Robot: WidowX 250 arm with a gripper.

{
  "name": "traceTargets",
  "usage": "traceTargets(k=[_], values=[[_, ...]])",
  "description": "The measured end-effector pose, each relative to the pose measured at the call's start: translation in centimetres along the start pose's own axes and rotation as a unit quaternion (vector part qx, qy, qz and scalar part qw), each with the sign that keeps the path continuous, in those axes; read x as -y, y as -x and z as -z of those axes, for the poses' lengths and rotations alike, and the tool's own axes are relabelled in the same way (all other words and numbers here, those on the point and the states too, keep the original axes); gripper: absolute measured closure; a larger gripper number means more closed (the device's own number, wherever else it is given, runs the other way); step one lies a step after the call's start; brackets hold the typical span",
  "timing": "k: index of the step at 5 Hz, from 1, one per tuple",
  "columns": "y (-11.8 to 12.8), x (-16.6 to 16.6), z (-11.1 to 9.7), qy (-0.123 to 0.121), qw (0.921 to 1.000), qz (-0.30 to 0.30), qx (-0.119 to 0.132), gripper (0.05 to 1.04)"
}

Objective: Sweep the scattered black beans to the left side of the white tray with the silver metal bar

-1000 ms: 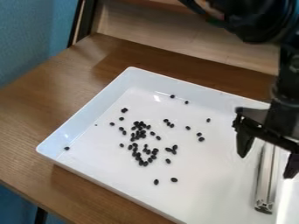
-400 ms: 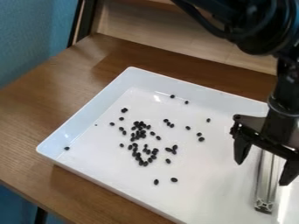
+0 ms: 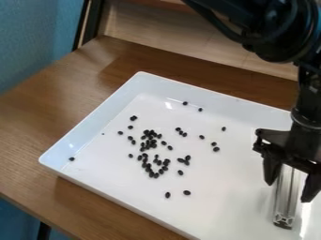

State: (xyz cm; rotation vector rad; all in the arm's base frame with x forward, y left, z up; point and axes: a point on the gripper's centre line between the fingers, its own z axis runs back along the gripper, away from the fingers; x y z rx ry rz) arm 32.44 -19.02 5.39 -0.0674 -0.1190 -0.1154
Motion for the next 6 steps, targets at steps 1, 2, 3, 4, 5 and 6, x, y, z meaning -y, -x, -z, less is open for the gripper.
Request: traceTargets(k=[1, 2, 3, 4, 5, 6], values=[[-0.1, -0.1, 0.0, -0.001, 1.0, -0.008, 0.003, 0.729], [-0.2, -0.5, 0.1, -0.001, 1.0, -0.005, 0.003, 0.762], [-0.2, -1.5, 0.3, -0.004, 0.9999, -0.013, -0.002, 0.762], [-0.3, -2.7, 0.3, -0.012, 0.9999, -0.007, -0.009, 0.762], [-0.3, -4.3, 0.5, -0.024, 0.9996, -0.003, -0.014, 0.762], [-0.2, -5.9, 0.5, -0.034, 0.9993, -0.008, -0.016, 0.762]])
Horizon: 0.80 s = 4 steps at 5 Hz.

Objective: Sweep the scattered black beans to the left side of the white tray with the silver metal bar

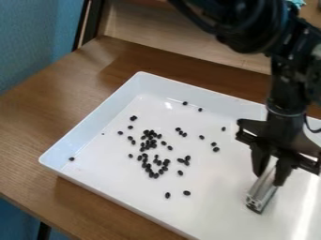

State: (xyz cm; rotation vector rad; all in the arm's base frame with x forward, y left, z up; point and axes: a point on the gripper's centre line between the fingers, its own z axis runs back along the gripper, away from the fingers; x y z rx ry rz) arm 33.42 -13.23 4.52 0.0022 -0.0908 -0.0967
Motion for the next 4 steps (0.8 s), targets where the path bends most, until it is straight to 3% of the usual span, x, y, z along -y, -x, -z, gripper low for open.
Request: traceTargets(k=[2, 4], values=[[1.9, -5.1, -0.1, -0.018, 0.999, -0.042, -0.002, 0.762], [5.8, -9.0, -0.3, -0.027, 0.9985, -0.048, -0.002, 0.762]])
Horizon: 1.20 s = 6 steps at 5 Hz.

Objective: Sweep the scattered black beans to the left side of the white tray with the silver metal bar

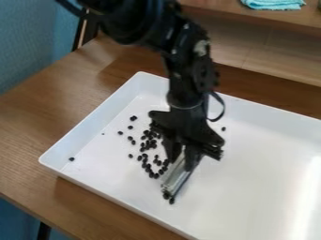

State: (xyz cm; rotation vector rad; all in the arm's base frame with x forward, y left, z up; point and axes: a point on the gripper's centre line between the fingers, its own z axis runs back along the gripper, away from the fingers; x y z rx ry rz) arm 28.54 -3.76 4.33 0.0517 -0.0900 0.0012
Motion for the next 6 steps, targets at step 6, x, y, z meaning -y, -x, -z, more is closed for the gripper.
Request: traceTargets(k=[6], values=[[1.4, -9.9, 0.5, -0.019, 0.9994, 0.029, 0.006, 0.762]])
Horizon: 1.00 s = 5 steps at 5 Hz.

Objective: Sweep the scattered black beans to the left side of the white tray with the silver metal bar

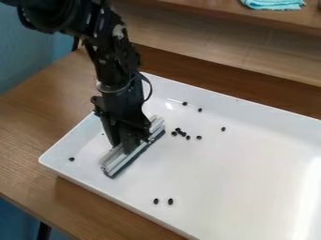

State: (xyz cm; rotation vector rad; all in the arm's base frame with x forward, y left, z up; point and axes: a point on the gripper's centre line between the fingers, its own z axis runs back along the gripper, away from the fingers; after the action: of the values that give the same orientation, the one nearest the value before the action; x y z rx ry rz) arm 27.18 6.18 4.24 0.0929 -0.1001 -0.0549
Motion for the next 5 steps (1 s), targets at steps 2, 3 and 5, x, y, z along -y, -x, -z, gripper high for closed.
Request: traceTargets(k=[2, 3, 5], values=[[1.0, -3.1, 0.1, -0.01, 0.9998, -0.016, -0.008, 0.763], [1.4, -4.2, 0.1, -0.013, 0.9997, -0.02, -0.009, 0.762], [2.4, -3.6, -0.7, 0.014, 0.9996, -0.021, -0.01, 0.763]])
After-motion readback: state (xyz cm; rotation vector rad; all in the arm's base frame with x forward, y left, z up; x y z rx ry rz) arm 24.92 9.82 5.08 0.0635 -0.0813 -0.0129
